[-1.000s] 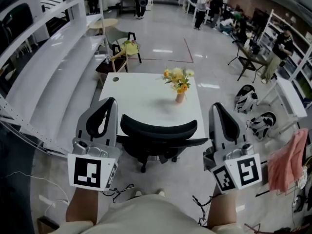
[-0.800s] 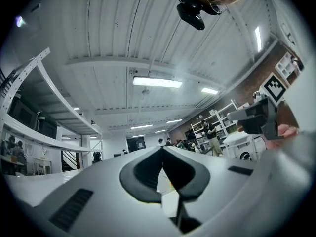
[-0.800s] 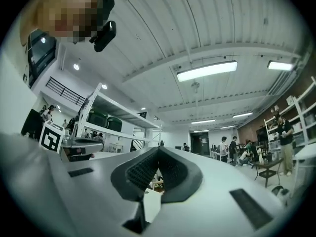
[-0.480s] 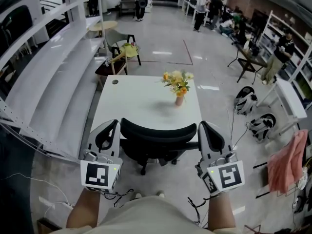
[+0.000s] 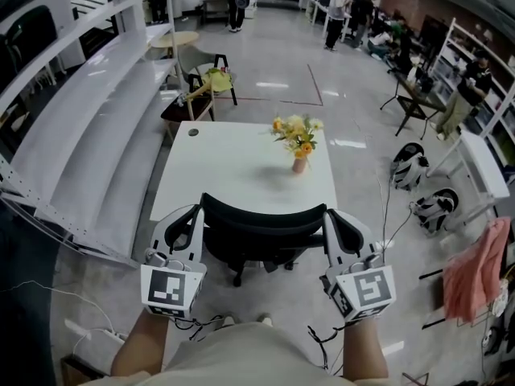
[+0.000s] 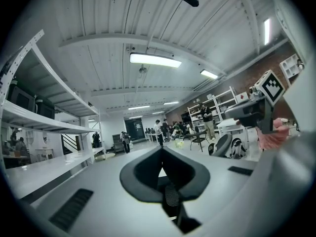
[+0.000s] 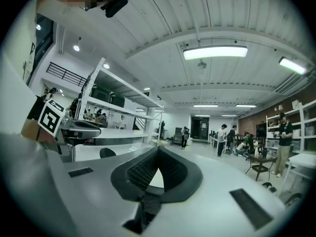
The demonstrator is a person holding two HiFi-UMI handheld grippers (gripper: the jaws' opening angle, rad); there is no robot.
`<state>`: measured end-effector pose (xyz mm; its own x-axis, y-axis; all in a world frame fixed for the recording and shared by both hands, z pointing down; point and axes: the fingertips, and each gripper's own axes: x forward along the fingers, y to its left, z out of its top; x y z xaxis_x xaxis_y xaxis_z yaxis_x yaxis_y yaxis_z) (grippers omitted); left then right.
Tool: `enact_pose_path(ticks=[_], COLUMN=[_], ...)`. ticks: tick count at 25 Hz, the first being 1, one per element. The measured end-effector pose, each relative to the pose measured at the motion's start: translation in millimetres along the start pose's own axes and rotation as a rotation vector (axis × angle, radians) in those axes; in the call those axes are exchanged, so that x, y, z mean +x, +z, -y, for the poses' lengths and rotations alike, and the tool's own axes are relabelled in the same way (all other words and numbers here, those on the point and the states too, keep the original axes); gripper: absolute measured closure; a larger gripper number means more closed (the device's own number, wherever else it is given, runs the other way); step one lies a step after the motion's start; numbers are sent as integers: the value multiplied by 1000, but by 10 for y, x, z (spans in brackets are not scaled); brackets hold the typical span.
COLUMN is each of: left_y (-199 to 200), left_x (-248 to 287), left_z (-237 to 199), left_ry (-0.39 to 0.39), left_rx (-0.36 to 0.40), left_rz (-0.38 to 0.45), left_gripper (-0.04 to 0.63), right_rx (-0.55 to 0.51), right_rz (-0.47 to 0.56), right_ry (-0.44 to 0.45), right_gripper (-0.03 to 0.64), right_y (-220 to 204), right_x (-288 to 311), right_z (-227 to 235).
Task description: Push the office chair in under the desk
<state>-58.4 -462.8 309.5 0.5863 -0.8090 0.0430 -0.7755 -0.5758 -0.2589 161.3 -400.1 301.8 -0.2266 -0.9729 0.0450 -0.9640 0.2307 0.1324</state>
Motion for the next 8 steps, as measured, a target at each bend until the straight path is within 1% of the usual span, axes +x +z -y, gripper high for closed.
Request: enact_pose_path(ticks=[4, 8], left_y=[24, -14], left_x=[9, 30], left_z=[24, 65], left_ry=[-4, -8], left_rx=[0, -2], left_rz=[5, -4], left_gripper=[589, 589], right_rx=[-8, -60], right_rz=[1, -5], right_ry=[12, 9], right_gripper=[611, 611], right_y=[6, -4], right_x=[2, -5], right_z=[-24, -38])
